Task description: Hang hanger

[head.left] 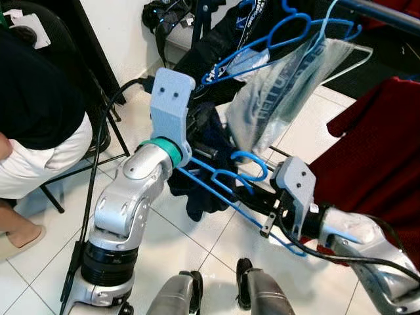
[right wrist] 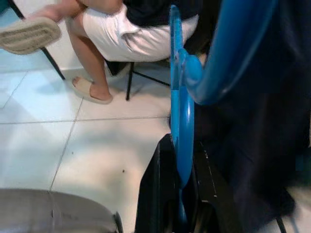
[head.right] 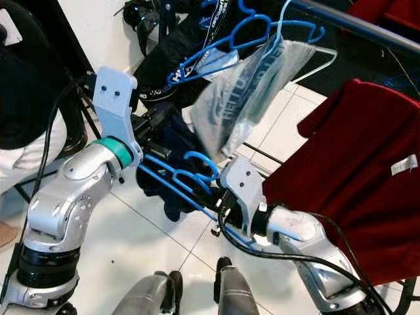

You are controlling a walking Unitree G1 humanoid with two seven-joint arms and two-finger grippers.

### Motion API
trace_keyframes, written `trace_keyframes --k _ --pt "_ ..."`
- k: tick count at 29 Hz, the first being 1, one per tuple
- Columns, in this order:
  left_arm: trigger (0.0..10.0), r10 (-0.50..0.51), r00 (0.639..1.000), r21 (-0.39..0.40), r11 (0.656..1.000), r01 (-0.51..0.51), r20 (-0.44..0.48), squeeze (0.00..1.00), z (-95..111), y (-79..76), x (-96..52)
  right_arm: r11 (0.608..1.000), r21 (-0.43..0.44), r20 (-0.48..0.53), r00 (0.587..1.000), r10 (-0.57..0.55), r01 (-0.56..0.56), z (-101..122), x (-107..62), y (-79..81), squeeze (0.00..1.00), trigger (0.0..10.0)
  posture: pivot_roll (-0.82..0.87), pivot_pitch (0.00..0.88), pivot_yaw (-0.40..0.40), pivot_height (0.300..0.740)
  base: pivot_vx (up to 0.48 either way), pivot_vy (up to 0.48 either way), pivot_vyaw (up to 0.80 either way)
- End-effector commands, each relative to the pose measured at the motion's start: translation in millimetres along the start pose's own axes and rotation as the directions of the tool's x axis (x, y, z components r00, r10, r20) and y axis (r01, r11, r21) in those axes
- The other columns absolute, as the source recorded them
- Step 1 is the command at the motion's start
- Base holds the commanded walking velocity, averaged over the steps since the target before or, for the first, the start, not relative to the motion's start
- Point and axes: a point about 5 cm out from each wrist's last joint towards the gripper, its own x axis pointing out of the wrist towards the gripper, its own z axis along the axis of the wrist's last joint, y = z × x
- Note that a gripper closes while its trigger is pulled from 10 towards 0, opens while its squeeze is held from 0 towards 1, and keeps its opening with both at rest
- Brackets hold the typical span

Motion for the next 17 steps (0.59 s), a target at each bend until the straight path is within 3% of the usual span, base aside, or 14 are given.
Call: trace_keyframes --k 1,2,4,10,15,17 --pt "10.0 -0.112 0.993 0.011 0.994 0.111 0.031 0.0 5.6 -18.5 -0.8 0.996 -0.016 0.023 0.996 0.085 -0.085 2.1 11.3 12.6 0.0 10.0 -0.09 0.175 0.11 0.74 0.0 0.0 0.0" --pt "10.0 -0.112 0.993 0.011 0.994 0.111 0.031 0.0 5.6 -18.5 -0.8 0.996 -0.016 0.023 0.996 0.085 -0.085 2.1 11.3 12.6 0.0 10.0 -0.09 0.175 0.11 0.74 0.0 0.0 0.0" --pt "10.0 -0.207 0.977 -0.018 0.978 0.208 0.055 0.0 11.8 -34.2 1.8 0.992 -0.054 0.033 0.992 0.119 -0.117 3.8 21.9 17.2 0.0 10.0 -0.1 0.166 0.107 0.74 0.0 0.0 0.0" --pt "10.0 -0.239 0.969 -0.036 0.97 0.242 0.064 0.0 14.8 -39.3 2.2 0.99 -0.075 0.035 0.991 0.126 -0.123 3.7 26.1 17.7 0.0 10.0 -0.1 0.166 0.107 0.74 0.0 0.0 0.0" --pt "10.0 -0.359 0.932 -0.06 0.93 0.362 0.055 0.0 15.9 -50.8 -2.6 0.975 -0.163 0.042 0.987 0.157 -0.148 6.3 42.5 19.7 0.0 10.0 -0.1 0.158 0.108 0.74 0.0 0.0 0.0" --pt "10.0 -0.409 0.911 -0.091 0.907 0.412 0.048 0.0 14.0 -53.3 -8.0 0.964 -0.243 0.06 0.99 0.124 -0.106 8.4 48.6 15.1 0.0 10.0 -0.09 0.161 0.105 0.74 0.0 0.0 0.0"
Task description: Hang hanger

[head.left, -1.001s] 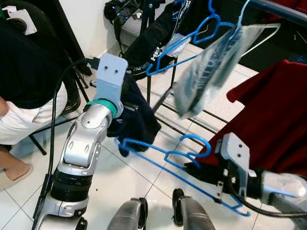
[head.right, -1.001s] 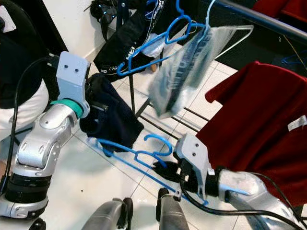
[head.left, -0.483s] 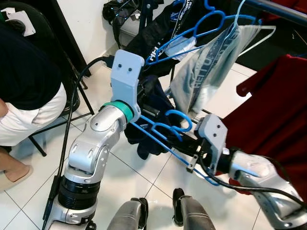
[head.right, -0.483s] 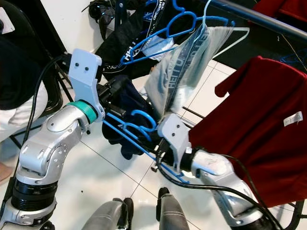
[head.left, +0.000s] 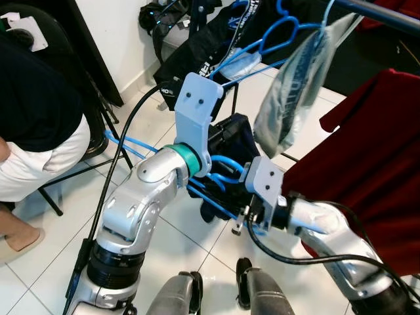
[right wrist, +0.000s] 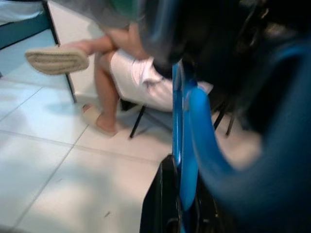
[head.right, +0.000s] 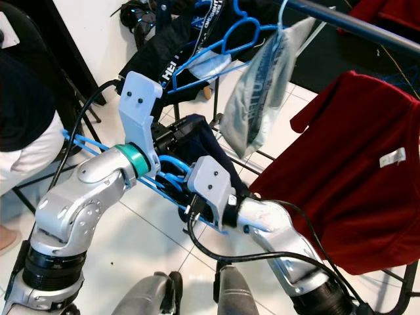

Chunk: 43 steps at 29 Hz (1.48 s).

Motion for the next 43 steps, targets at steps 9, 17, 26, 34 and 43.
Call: trace_keyframes --k 9,17,26,34,43 --pt "10.0 0.099 0.995 -0.021 0.995 -0.099 0.02 0.0 2.6 11.5 0.3 0.995 0.057 -0.034 0.996 0.086 -0.084 -6.8 -6.9 13.6 0.0 10.0 -0.1 0.175 0.101 0.74 0.0 0.0 0.0" --pt "10.0 0.558 0.828 -0.064 0.83 -0.554 0.054 0.0 11.6 82.0 -8.8 0.971 0.207 -0.131 0.981 0.146 -0.117 -27.9 -45.8 38.2 0.0 10.0 -0.12 0.186 0.106 0.74 0.0 0.0 0.0" --pt "10.0 0.598 0.799 0.021 0.8 -0.6 0.058 0.0 9.7 89.7 -15.2 0.978 0.203 -0.138 0.987 0.08 -0.051 -30.1 -52.2 31.6 0.0 10.0 -0.12 0.189 0.105 0.74 0.0 0.0 0.0" --pt "10.0 0.663 0.747 0.067 0.743 -0.665 0.051 0.0 1.9 91.2 -21.6 0.937 0.323 -0.191 0.979 -0.075 0.135 -42.8 -53.5 16.9 0.0 10.0 -0.11 0.196 0.104 0.74 0.0 0.0 0.0" --pt "10.0 0.681 0.729 0.073 0.726 -0.684 0.068 0.0 2.9 92.1 -22.8 0.882 0.422 -0.246 0.963 -0.113 0.211 -55.8 -42.8 12.3 0.0 10.0 -0.1 0.19 0.101 0.74 0.0 0.0 0.0"
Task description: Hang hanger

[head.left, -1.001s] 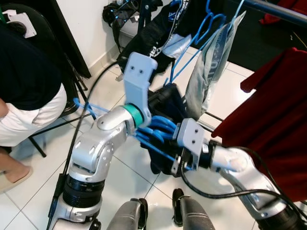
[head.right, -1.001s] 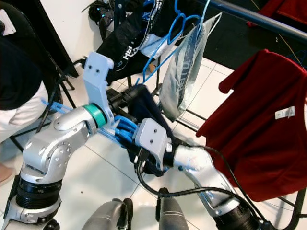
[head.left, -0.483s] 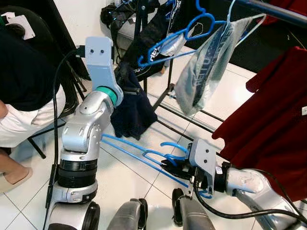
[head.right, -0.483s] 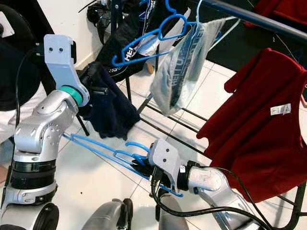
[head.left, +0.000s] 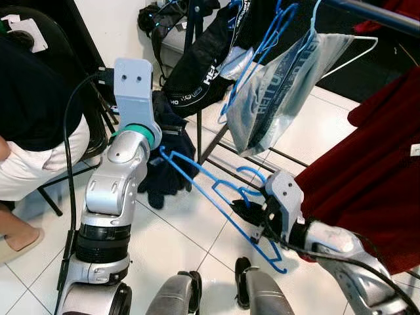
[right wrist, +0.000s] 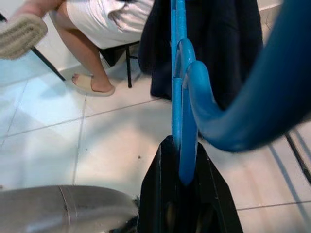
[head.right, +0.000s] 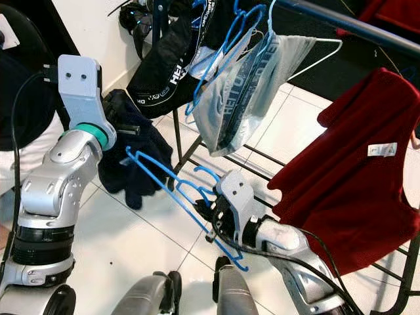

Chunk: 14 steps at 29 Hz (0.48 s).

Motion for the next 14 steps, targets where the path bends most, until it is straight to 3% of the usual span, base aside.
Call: trace_keyframes --k 1,7,11,14 --pt "10.0 0.002 0.999 -0.003 1.0 -0.002 0.041 0.0 5.0 -0.3 -2.0 0.999 0.036 -0.018 1.0 0.004 -0.003 -5.8 0.0 1.0 0.0 10.0 -0.1 0.19 0.101 0.74 0.0 0.0 0.0" --pt "10.0 0.013 0.998 0.007 1.0 -0.013 0.057 0.0 6.1 -3.8 -0.2 0.997 0.053 -0.056 0.996 0.065 -0.062 -9.0 -0.6 4.8 0.0 10.0 -0.1 0.188 0.097 0.74 0.0 0.0 0.0" --pt "10.0 0.031 0.997 0.013 0.999 -0.032 0.075 0.0 8.9 -4.7 0.7 0.995 0.093 -0.113 0.993 0.038 -0.027 -20.9 -12.9 1.9 0.0 10.0 -0.11 0.191 0.092 0.74 0.0 0.0 0.0" --pt "10.0 0.001 0.996 0.001 1.0 -0.002 0.091 0.0 12.9 -6.5 -2.5 0.991 0.103 -0.154 0.986 -0.066 0.083 -28.4 -19.0 -11.0 0.0 10.0 -0.11 0.195 0.095 0.74 0.0 0.0 0.0"
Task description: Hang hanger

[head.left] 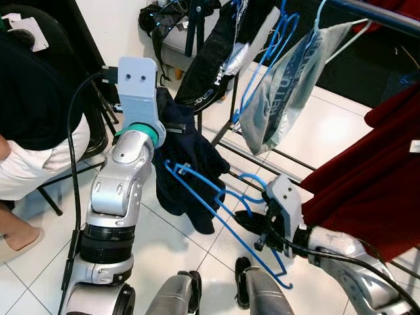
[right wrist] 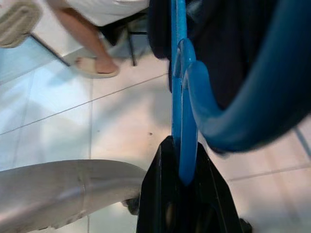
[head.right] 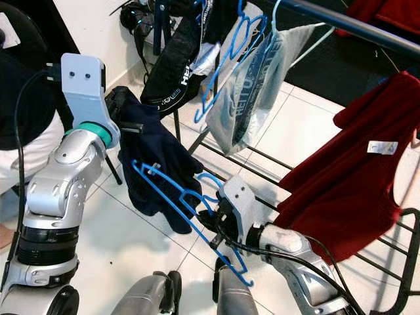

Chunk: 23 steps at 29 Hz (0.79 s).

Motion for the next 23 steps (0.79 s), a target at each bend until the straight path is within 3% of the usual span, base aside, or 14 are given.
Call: trace_keyframes --k 1,2,5,13,18,22,23 --pt "10.0 -0.015 0.998 -0.003 1.0 0.015 0.059 0.0 11.4 0.2 -3.6 0.995 0.029 -0.041 0.995 -0.091 0.092 -9.0 -4.5 -11.3 0.0 10.0 -0.11 0.196 0.097 0.74 0.0 0.0 0.0" --pt "10.0 -0.015 0.998 -0.003 1.0 0.015 0.059 0.0 11.4 0.2 -3.6 0.995 0.029 -0.041 0.995 -0.091 0.092 -9.0 -4.5 -11.3 0.0 10.0 -0.11 0.196 0.097 0.74 0.0 0.0 0.0" --pt "10.0 -0.059 0.996 -0.002 0.998 0.06 0.061 0.0 11.7 -3.4 -9.9 0.969 0.052 0.014 0.97 -0.244 0.243 2.6 1.5 -31.4 0.0 10.0 -0.1 0.196 0.098 0.74 0.0 0.0 0.0" --pt "10.0 -0.055 0.998 -0.017 0.998 0.055 0.04 0.0 6.9 -3.9 -12.4 0.932 -0.003 0.116 0.926 -0.36 0.363 28.8 16.5 -46.2 0.0 10.0 -0.09 0.192 0.095 0.74 0.0 0.0 0.0" --pt "10.0 -0.052 0.999 -0.019 0.998 0.052 0.014 0.0 3.4 -2.2 -12.0 0.932 -0.009 0.159 0.921 -0.357 0.363 35.5 17.9 -44.0 0.0 10.0 -0.1 0.188 0.107 0.74 0.0 0.0 0.0" --pt "10.0 -0.05 0.998 -0.051 0.998 0.048 -0.047 0.0 -6.3 -3.6 -11.3 0.983 -0.019 0.201 0.964 -0.175 0.182 34.7 19.2 -17.8 0.0 10.0 -0.1 0.182 0.116 0.74 0.0 0.0 0.0" --pt "10.0 -0.05 0.998 -0.051 0.998 0.048 -0.047 0.0 -6.3 -3.6 -11.3 0.983 -0.019 0.201 0.964 -0.175 0.182 34.7 19.2 -17.8 0.0 10.0 -0.1 0.182 0.116 0.74 0.0 0.0 0.0"
